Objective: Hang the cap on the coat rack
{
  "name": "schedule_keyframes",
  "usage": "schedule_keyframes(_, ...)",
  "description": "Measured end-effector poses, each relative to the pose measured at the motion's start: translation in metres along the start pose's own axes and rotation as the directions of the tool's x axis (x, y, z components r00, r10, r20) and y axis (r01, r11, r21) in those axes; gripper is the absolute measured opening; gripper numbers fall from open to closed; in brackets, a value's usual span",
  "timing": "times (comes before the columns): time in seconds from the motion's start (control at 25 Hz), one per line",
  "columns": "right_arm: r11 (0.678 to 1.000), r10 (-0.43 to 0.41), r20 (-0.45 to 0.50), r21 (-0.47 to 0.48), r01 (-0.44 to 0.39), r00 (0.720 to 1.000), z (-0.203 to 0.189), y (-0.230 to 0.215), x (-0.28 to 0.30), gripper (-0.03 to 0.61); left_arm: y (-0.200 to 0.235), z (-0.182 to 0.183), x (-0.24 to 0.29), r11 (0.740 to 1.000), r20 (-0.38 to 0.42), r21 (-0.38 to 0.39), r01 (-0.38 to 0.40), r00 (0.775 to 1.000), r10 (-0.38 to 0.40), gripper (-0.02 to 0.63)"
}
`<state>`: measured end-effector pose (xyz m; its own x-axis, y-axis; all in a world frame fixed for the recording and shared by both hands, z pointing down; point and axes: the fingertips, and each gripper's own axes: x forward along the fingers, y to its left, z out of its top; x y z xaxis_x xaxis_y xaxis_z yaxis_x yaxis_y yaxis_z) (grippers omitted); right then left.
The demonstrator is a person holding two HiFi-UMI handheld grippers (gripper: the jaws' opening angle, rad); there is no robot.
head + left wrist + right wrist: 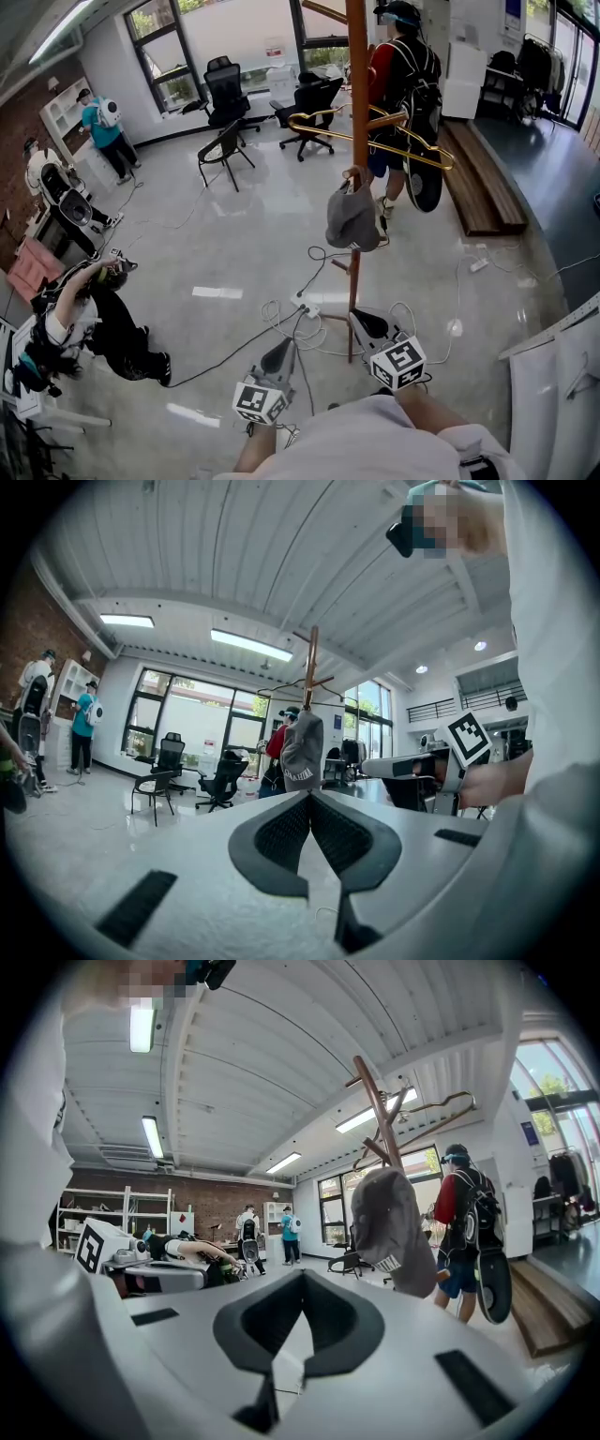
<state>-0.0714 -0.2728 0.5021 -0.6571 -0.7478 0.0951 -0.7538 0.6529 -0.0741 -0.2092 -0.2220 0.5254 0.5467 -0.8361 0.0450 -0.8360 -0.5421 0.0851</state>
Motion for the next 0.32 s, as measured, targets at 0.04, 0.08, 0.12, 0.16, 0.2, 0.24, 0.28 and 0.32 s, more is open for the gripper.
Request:
schedule_keyframes(0.04, 1.000, 0.000, -0.001, 0.000, 0.000, 1.000, -0.0002, 0.0006, -0.0002, 0.012, 0.0000, 0.0001, -0.0004, 1.000, 0.000, 0.000, 0.001, 1.000, -0.001, 0.011)
schedule_keyframes(0.08, 1.000, 0.000, -0.001, 0.000, 0.000, 1.000, -0.0003, 0.0011, -0.0001, 0.012, 0.0002, 0.0002, -0.0008, 1.000, -0.001, 0.000, 0.001, 1.000, -0.001, 0.011)
schedule_keyframes(0.12, 1.000, -0.001, -0.001, 0.000, 0.001, 1.000, -0.0003, 0.0014, 0.0003, 0.012, 0.0005, 0.0004, -0.0010, 1.000, -0.001, 0.001, 0.002, 1.000, -0.002, 0.011)
schedule_keyframes(0.16, 1.000, -0.002, -0.001, 0.000, 0.002, 1.000, -0.0003, 0.0015, 0.0007, 0.012, 0.0009, 0.0005, -0.0009, 1.000, -0.002, 0.002, 0.003, 1.000, -0.003, 0.011)
schedule_keyframes(0.2, 1.000, -0.003, -0.002, 0.000, 0.003, 1.000, -0.0004, 0.0014, 0.0012, 0.012, 0.0014, 0.0006, -0.0005, 1.000, -0.003, 0.003, 0.004, 1.000, -0.004, 0.011)
schedule_keyframes(0.24, 1.000, -0.003, -0.002, 0.001, 0.003, 1.000, -0.0006, 0.0012, 0.0017, 0.012, 0.0018, 0.0007, -0.0001, 1.000, -0.004, 0.003, 0.005, 1.000, -0.005, 0.011)
schedule_keyframes(0.28, 1.000, -0.002, -0.003, 0.002, 0.002, 1.000, -0.0008, 0.0011, 0.0022, 0.012, 0.0022, 0.0008, 0.0004, 1.000, -0.004, 0.004, 0.005, 1.000, -0.005, 0.011)
schedule_keyframes(0.32, 1.000, -0.002, -0.004, 0.002, 0.002, 1.000, -0.0010, 0.0010, 0.0027, 0.012, 0.0026, 0.0008, 0.0008, 1.000, -0.005, 0.004, 0.006, 1.000, -0.006, 0.011)
